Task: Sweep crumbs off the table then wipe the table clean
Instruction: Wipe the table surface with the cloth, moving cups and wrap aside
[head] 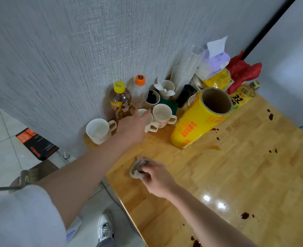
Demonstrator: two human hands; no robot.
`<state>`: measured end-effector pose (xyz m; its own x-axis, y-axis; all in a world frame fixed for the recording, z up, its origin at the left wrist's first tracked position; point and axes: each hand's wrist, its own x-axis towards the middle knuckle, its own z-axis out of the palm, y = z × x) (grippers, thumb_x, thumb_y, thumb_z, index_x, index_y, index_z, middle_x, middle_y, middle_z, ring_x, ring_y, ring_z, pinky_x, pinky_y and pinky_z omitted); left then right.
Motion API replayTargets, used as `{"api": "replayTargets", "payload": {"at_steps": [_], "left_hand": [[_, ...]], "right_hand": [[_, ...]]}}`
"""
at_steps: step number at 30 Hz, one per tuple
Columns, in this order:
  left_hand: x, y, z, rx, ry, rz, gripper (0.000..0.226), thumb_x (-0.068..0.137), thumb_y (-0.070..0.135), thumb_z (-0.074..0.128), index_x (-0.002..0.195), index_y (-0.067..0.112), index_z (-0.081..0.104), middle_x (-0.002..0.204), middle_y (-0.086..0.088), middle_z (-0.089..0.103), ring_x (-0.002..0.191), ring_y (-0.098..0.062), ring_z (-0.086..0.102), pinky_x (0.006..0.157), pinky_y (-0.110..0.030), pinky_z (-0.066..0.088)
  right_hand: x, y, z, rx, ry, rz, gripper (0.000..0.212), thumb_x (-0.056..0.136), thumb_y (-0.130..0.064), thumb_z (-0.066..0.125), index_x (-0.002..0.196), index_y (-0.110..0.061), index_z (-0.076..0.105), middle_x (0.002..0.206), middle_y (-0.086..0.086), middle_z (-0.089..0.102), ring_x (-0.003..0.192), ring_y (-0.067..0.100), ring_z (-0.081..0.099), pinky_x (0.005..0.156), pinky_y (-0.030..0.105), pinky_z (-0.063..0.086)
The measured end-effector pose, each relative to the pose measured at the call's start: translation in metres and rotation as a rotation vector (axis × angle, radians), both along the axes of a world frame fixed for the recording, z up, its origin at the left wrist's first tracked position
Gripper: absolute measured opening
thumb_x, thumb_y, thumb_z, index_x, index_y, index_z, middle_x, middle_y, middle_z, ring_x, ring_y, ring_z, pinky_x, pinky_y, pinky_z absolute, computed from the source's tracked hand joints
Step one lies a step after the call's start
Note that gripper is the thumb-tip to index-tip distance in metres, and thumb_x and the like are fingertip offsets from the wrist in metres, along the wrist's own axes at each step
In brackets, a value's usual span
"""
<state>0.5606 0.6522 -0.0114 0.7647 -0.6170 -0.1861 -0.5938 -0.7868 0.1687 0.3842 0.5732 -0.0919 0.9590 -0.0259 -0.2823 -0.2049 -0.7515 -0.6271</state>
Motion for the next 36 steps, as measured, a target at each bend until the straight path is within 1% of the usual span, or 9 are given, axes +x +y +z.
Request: {"api": "replayTargets", "payload": {"at_steps": [3, 7, 11, 17, 22, 25, 30, 33, 36], "left_hand": [[0.005, -0.009, 0.004, 0.048, -0.053, 0.033, 0.08, 0.083, 0.021, 0.073, 0.151, 0.02, 0.031, 0.143, -0.018, 0.039, 0.102, -0.036, 0.064, 0.063, -0.037, 0.043], [0.003, -0.007, 0.008, 0.072, -0.017, 0.047, 0.075, 0.076, 0.042, 0.079, 0.135, 0.01, 0.044, 0.131, -0.016, 0.043, 0.097, -0.032, 0.065, 0.062, -0.035, 0.043], [-0.003, 0.007, 0.008, 0.041, -0.028, 0.004, 0.076, 0.075, 0.049, 0.077, 0.132, 0.012, 0.043, 0.127, -0.017, 0.044, 0.093, -0.033, 0.066, 0.063, -0.036, 0.047], [0.001, 0.015, 0.022, -0.01, -0.187, -0.066, 0.068, 0.081, 0.05, 0.073, 0.127, 0.009, 0.046, 0.121, -0.012, 0.046, 0.09, -0.029, 0.065, 0.057, -0.033, 0.039], [0.001, -0.005, 0.024, 0.009, -0.186, -0.093, 0.072, 0.084, 0.051, 0.069, 0.134, 0.005, 0.044, 0.127, -0.015, 0.048, 0.098, -0.032, 0.064, 0.061, -0.033, 0.04], [-0.014, -0.017, 0.014, -0.031, -0.128, -0.07, 0.073, 0.082, 0.055, 0.068, 0.133, 0.006, 0.046, 0.123, -0.01, 0.05, 0.096, -0.026, 0.065, 0.06, -0.03, 0.04], [-0.038, -0.027, -0.007, -0.066, -0.057, -0.036, 0.074, 0.079, 0.056, 0.071, 0.132, 0.011, 0.048, 0.121, -0.007, 0.051, 0.098, -0.022, 0.064, 0.063, -0.027, 0.042], [-0.04, -0.031, -0.009, -0.058, -0.046, -0.021, 0.074, 0.079, 0.054, 0.073, 0.133, 0.01, 0.047, 0.123, -0.007, 0.049, 0.099, -0.023, 0.065, 0.064, -0.027, 0.044], [-0.039, -0.031, -0.01, -0.045, -0.075, -0.035, 0.074, 0.079, 0.053, 0.073, 0.134, 0.01, 0.046, 0.122, -0.008, 0.049, 0.098, -0.023, 0.064, 0.063, -0.027, 0.041]], "right_hand": [[0.007, -0.023, 0.004, 0.042, 0.023, -0.228, 0.015, 0.097, -0.019, 0.051, 0.091, -0.015, 0.064, 0.091, 0.004, 0.069, 0.051, 0.009, 0.059, 0.048, 0.024, 0.048], [0.01, -0.033, -0.007, -0.094, -0.031, -0.527, 0.016, 0.094, -0.013, 0.046, 0.102, -0.013, 0.06, 0.123, 0.007, 0.061, 0.095, 0.024, 0.067, 0.072, 0.038, 0.058], [0.031, -0.015, -0.014, -0.212, -0.084, -0.52, 0.022, 0.097, -0.015, 0.047, 0.115, -0.009, 0.059, 0.14, 0.013, 0.053, 0.127, 0.033, 0.052, 0.097, 0.047, 0.05], [0.077, 0.005, -0.005, -0.218, -0.049, -0.425, 0.026, 0.103, -0.018, 0.044, 0.124, -0.014, 0.059, 0.141, 0.007, 0.049, 0.115, 0.029, 0.059, 0.083, 0.038, 0.051], [0.015, -0.012, -0.003, -0.022, 0.028, -0.112, 0.019, 0.095, -0.027, 0.057, 0.103, -0.019, 0.072, 0.127, -0.003, 0.066, 0.106, 0.02, 0.065, 0.082, 0.033, 0.054], [-0.051, -0.067, 0.003, 0.053, -0.037, -0.452, 0.014, 0.085, -0.021, 0.058, 0.092, -0.021, 0.07, 0.105, -0.009, 0.073, 0.08, 0.015, 0.067, 0.068, 0.03, 0.052], [-0.127, -0.161, 0.011, 0.017, 0.058, -1.182, 0.023, 0.094, -0.005, 0.041, 0.094, -0.017, 0.061, 0.057, 0.016, 0.058, 0.042, 0.029, 0.053, 0.049, 0.047, 0.051], [-0.115, -0.142, 0.006, -0.046, 0.016, -1.077, 0.024, 0.092, -0.008, 0.042, 0.082, -0.027, 0.052, 0.074, 0.015, 0.061, 0.045, 0.027, 0.057, 0.041, 0.039, 0.051], [-0.099, -0.082, 0.007, 0.007, -0.029, -0.664, 0.034, 0.091, -0.007, 0.054, 0.085, -0.04, 0.056, 0.095, -0.004, 0.069, 0.055, 0.009, 0.061, 0.044, 0.027, 0.048]]}}
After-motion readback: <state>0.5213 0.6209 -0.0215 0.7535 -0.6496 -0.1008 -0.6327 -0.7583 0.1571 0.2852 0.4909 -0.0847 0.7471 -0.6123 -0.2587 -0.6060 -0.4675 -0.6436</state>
